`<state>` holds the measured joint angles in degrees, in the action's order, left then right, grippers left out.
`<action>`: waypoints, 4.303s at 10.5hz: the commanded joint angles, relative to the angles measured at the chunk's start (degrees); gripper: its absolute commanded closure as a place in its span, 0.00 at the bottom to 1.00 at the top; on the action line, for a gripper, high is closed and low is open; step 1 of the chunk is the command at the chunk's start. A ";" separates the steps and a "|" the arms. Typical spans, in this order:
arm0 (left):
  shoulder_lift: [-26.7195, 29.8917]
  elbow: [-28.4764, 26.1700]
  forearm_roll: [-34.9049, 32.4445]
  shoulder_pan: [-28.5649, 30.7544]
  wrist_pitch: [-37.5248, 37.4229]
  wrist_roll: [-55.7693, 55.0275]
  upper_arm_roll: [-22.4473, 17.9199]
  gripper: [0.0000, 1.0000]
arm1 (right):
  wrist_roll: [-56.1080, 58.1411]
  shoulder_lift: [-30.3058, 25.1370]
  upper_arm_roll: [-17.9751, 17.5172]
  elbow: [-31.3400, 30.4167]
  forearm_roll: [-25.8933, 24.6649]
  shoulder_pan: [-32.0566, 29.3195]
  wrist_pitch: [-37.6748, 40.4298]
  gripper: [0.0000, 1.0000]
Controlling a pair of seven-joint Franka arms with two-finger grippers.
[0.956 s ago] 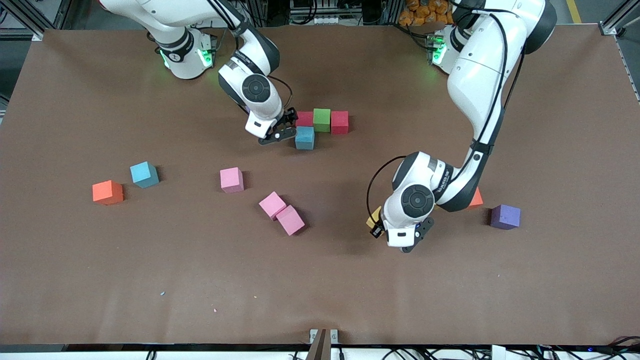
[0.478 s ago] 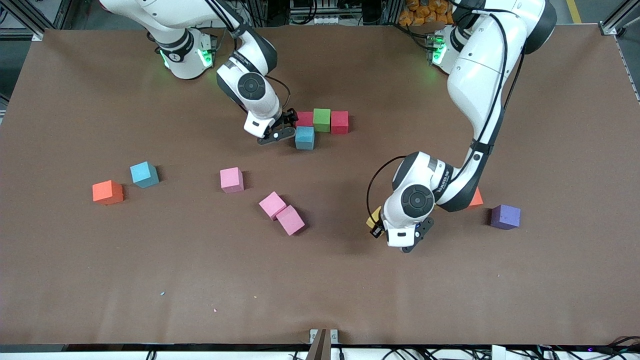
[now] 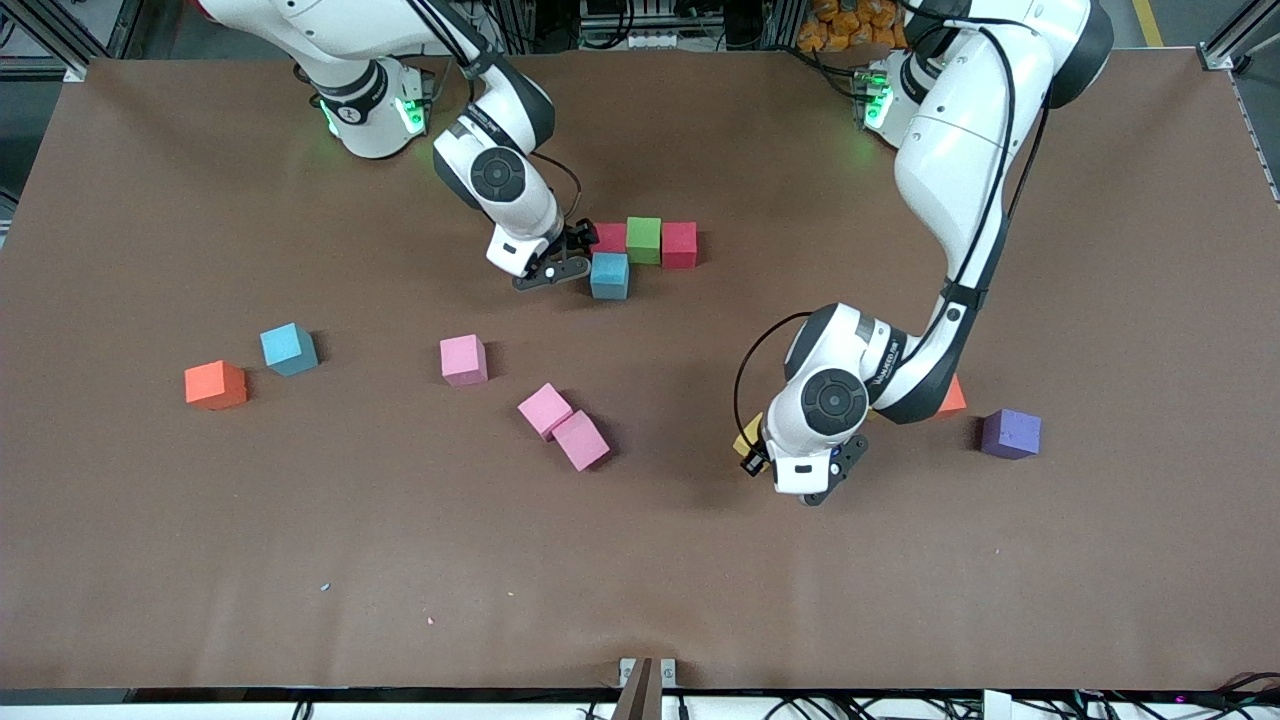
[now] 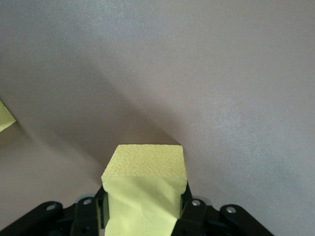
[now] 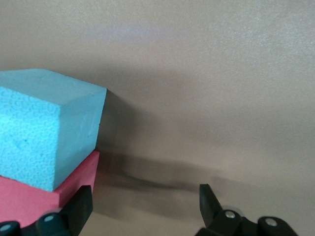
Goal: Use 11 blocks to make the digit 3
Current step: 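Raise the right gripper and move it toward the pink cubes, then lower the right gripper onto a pink cube and close it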
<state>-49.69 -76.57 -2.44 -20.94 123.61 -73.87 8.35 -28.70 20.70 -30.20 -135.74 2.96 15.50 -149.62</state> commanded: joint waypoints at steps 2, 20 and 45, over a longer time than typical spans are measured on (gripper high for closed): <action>-0.24 0.46 -1.86 -0.24 -0.22 -0.40 -0.18 1.00 | 1.19 0.13 -0.74 -0.32 2.04 -0.65 -0.85 0.04; -0.15 0.46 -2.66 -0.24 -0.22 -0.40 -0.18 1.00 | 6.37 -1.10 -0.57 -0.14 3.01 -1.17 1.16 0.01; -0.15 0.37 -2.83 -0.16 -0.22 -0.31 -0.18 1.00 | 22.81 8.81 11.74 38.25 -7.26 0.76 14.65 0.00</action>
<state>-49.69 -76.57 -3.53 -20.95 123.61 -73.87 8.37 -5.85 24.80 -18.94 -103.73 -1.60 15.00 -132.83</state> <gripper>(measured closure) 0.458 0.000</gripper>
